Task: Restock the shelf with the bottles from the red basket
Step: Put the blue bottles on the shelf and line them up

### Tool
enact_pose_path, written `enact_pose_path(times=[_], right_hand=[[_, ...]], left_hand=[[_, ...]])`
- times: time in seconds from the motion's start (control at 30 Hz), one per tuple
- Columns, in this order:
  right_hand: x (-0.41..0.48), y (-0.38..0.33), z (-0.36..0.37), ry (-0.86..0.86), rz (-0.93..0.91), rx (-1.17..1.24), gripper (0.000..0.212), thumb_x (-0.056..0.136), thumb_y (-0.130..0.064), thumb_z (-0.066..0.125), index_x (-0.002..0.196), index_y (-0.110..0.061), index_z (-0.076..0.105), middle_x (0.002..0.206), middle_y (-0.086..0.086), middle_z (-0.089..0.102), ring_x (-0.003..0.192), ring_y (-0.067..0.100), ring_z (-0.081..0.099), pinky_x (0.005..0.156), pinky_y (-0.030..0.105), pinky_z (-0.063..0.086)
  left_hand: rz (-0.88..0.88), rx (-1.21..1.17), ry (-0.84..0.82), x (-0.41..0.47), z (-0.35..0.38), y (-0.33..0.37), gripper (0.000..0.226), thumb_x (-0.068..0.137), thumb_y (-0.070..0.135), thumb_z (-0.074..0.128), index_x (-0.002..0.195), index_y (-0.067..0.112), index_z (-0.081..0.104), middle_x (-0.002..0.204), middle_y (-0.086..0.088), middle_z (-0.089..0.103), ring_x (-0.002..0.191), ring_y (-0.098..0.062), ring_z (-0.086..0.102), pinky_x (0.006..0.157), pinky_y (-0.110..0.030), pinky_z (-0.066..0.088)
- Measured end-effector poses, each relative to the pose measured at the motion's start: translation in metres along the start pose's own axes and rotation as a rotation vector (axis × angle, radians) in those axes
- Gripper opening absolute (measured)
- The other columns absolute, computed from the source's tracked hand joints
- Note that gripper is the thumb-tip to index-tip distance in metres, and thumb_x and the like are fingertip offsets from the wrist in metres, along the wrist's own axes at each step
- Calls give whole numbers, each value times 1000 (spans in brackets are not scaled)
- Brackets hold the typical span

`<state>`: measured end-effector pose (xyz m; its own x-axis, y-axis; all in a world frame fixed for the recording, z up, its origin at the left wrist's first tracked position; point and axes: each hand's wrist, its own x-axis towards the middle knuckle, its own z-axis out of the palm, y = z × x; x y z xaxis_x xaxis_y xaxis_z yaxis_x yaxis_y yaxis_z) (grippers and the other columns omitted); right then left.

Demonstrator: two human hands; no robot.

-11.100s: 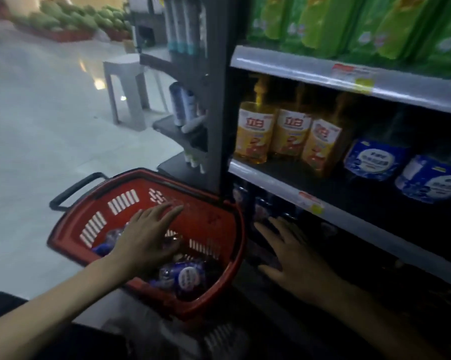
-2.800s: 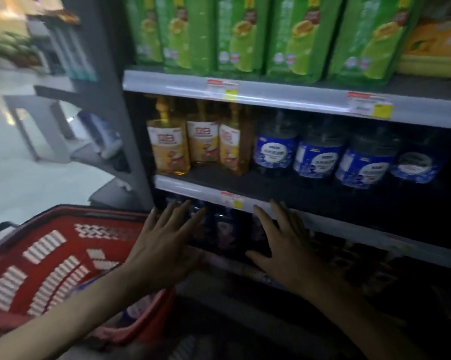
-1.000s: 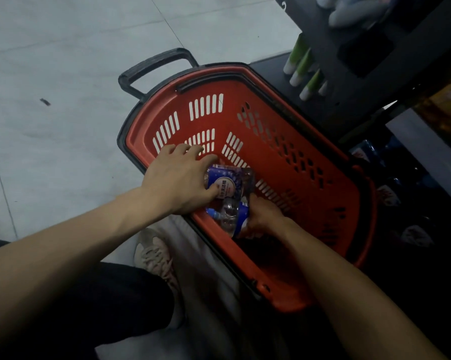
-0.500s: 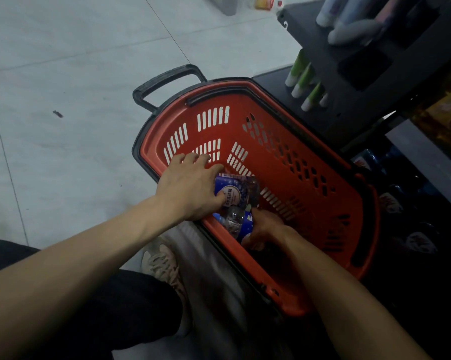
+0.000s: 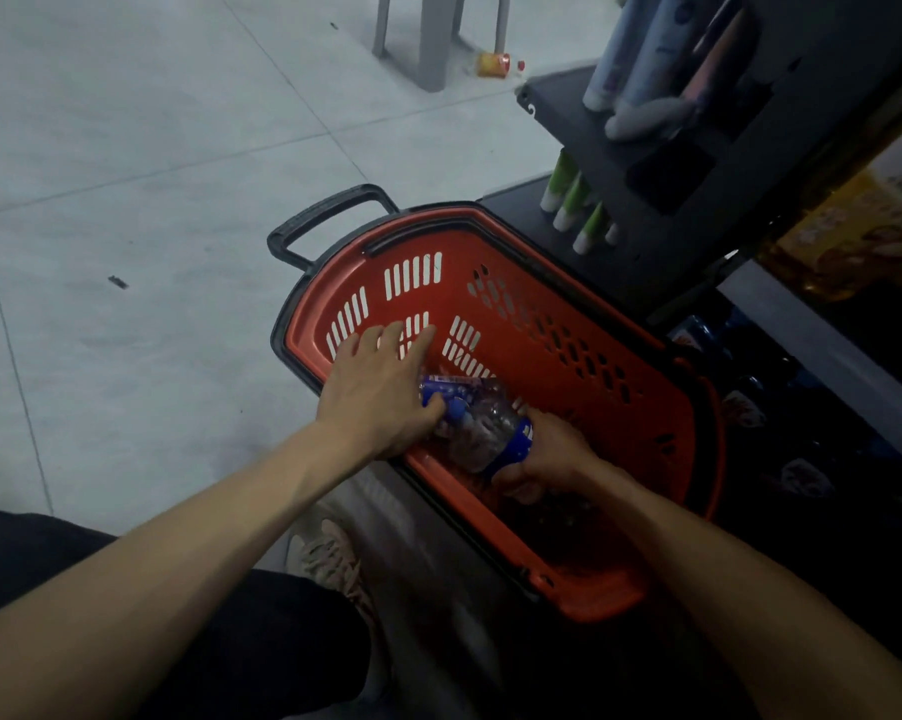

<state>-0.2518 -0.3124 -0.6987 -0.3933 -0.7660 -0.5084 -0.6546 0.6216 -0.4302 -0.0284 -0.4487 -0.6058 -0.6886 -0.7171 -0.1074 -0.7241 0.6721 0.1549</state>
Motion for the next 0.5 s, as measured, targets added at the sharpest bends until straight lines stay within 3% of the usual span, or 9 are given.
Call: enact_pose_path(times=[0.17,0.23,0.33,0.43,0.5], right_hand=[[-29,0,-39,148,-12,183,92,28,-63,95,107,-35,58,100,-14,70,85,8,70,75,40,63],[-48,-7,-56,182,-29,294,89,30,-56,99,107,-35,60,99,-12,73,86,8,72,78,40,63],[-77,-19,-79,227,-62,411,66,44,-39,101,97,-35,61,95,-11,73,87,7,72,81,36,62],[-102,-28,-98,279,-102,510,73,44,-41,102,105,-35,63,101,-10,74,92,7,72,84,36,62],[-117,-30,-112,305,-135,577,72,48,-33,103,108,-35,63,104,-10,75,93,5,72,85,33,62]], left_hand=[[-8,-3,12,-1,0,4,98,93,72,45,166,26,-2,169,-17,22,155,-35,24,126,-49,20],[-13,-3,4,0,-1,4,103,91,76,48,166,26,-3,169,-17,21,155,-35,25,125,-49,22],[-25,-4,27,3,-7,10,107,89,76,53,166,23,2,166,-20,28,150,-36,34,121,-49,33],[-84,-176,27,5,-20,31,106,88,75,58,165,20,11,161,-19,35,142,-37,44,114,-49,43],[-94,-398,-3,5,-31,53,101,90,70,60,165,18,16,162,-19,35,144,-36,42,116,-48,41]])
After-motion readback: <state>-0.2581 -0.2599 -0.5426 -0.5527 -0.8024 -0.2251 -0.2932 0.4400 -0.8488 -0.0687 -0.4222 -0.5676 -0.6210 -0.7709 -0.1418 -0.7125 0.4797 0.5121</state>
